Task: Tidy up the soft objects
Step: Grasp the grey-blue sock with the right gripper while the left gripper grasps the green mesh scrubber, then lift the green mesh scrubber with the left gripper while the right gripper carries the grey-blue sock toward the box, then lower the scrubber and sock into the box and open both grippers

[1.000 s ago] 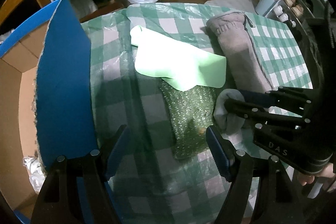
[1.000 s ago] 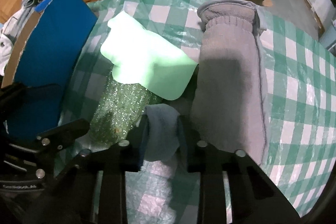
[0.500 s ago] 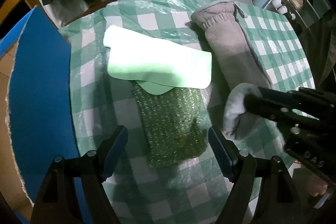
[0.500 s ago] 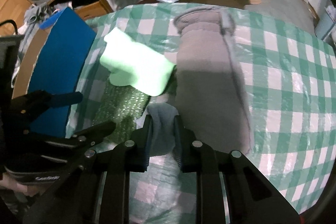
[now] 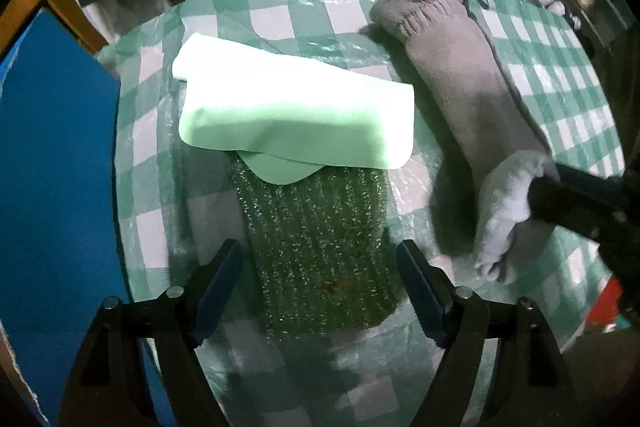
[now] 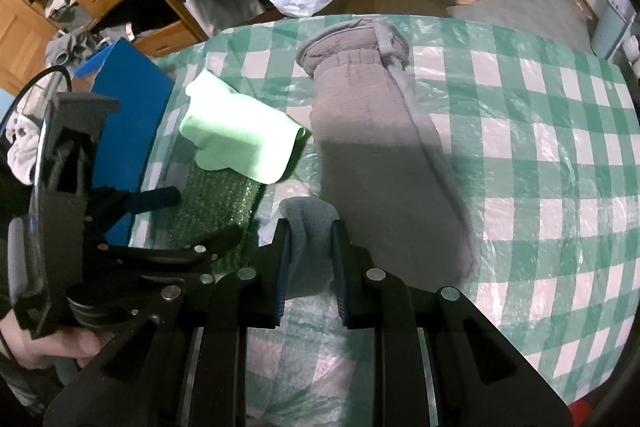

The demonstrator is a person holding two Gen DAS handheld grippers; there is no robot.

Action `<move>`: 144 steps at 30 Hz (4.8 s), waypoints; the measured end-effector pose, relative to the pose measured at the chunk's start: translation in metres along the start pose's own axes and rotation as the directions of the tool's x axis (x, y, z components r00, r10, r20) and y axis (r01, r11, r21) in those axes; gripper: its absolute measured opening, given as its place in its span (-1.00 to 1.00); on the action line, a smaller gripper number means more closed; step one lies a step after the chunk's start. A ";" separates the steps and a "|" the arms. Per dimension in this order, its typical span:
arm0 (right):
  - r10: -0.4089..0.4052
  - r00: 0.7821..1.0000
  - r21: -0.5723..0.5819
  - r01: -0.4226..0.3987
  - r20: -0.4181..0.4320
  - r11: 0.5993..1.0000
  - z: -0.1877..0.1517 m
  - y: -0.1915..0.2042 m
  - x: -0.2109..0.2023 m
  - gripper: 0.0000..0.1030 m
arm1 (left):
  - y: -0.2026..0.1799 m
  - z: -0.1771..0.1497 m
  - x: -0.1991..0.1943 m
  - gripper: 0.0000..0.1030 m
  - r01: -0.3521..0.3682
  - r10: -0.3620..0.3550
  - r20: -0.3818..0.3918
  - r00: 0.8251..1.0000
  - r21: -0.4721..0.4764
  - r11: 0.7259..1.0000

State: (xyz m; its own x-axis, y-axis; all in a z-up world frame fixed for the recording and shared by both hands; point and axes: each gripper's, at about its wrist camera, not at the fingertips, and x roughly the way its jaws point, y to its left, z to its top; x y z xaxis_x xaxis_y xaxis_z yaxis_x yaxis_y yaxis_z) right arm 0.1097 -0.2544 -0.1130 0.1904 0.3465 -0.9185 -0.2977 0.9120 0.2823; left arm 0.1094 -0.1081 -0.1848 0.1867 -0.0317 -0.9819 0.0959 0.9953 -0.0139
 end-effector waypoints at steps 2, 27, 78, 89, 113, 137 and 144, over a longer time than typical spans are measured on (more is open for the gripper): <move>0.001 1.000 0.003 -0.001 0.003 1.000 0.000 -0.001 -0.001 -0.64 | -0.004 -0.002 0.000 0.22 -0.046 0.045 0.012 0.999 0.029 0.999; 0.008 0.999 -0.022 -0.007 0.043 1.000 -0.002 0.012 -0.021 -0.64 | 0.006 -0.020 -0.047 -0.75 0.090 -0.092 0.066 0.994 0.025 0.996; 0.037 0.984 -0.159 -0.009 0.173 0.987 -0.007 0.087 -0.091 -0.64 | 0.061 -0.059 -0.165 -0.75 0.170 -0.162 0.289 0.943 -0.002 0.985; 0.051 0.983 -0.181 -0.018 0.179 0.983 0.001 0.105 -0.093 -0.64 | 0.081 -0.066 -0.174 -0.75 0.176 -0.157 0.314 0.936 -0.032 0.984; 0.091 0.983 -0.271 -0.046 0.158 0.961 0.019 0.169 -0.081 -0.64 | 0.139 -0.085 -0.185 -0.75 0.165 -0.110 0.366 0.924 -0.122 0.979; 0.110 0.988 -0.356 -0.066 0.104 0.932 0.038 0.239 -0.049 -0.64 | 0.200 -0.101 -0.173 -0.74 0.118 -0.025 0.353 0.935 -0.246 0.962; 0.115 0.990 -0.387 -0.076 0.079 0.919 0.041 0.260 -0.035 -0.64 | 0.214 -0.104 -0.165 -0.74 0.105 -0.007 0.334 0.942 -0.275 0.956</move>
State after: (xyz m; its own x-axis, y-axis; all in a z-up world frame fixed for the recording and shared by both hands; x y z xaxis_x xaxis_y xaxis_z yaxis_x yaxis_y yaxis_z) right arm 0.0638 -0.0210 0.0041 0.2279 0.4650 -0.8555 -0.6501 0.7267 0.2218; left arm -0.0025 0.1196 -0.0458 0.5022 -0.0674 -0.8621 -0.1580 0.9730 -0.1681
